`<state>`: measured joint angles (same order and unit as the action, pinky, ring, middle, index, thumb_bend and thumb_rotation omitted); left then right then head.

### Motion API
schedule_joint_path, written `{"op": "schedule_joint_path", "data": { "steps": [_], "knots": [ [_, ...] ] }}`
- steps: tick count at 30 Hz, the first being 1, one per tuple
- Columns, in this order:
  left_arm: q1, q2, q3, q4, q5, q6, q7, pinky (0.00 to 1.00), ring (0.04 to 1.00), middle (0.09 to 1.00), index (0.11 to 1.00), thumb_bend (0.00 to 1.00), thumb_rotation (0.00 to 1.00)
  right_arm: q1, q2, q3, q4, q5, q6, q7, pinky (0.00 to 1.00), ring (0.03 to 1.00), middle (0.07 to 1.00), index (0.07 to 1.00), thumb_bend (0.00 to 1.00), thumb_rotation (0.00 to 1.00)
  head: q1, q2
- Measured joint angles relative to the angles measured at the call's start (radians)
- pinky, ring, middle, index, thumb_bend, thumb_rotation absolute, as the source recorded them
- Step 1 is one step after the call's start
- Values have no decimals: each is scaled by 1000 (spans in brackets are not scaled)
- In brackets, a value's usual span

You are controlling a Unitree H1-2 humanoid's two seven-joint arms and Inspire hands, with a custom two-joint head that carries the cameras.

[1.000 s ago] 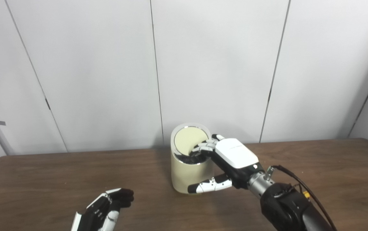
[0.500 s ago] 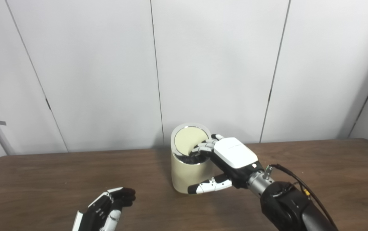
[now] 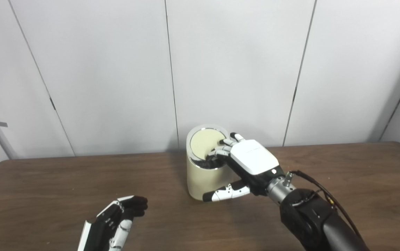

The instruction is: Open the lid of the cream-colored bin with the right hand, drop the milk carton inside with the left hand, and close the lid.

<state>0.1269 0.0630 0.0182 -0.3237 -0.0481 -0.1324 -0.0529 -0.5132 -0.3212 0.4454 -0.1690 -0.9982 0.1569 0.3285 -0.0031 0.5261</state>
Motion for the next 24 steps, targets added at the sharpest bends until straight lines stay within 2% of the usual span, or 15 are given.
{"op": "schedule_joint_path", "data": {
  "steps": [5, 17, 24],
  "knots": [
    [1, 0, -1, 0, 0, 0, 0, 691, 693, 701, 672, 428, 621, 0, 0, 0, 1, 5, 1, 0, 993, 907, 766, 753, 746, 922, 0, 0],
    [0, 1, -1, 0, 2, 0, -1, 689, 694, 699, 671, 434, 614, 6, 0, -16, 3, 51, 2, -3, 995, 890, 759, 763, 771, 892, -9, -8],
    [0, 2, -2, 0, 7, 0, -1, 667, 687, 700, 672, 404, 610, 46, 13, -40, -18, 81, -8, -55, 981, 884, 782, 799, 775, 874, -11, -9]
  ]
}}
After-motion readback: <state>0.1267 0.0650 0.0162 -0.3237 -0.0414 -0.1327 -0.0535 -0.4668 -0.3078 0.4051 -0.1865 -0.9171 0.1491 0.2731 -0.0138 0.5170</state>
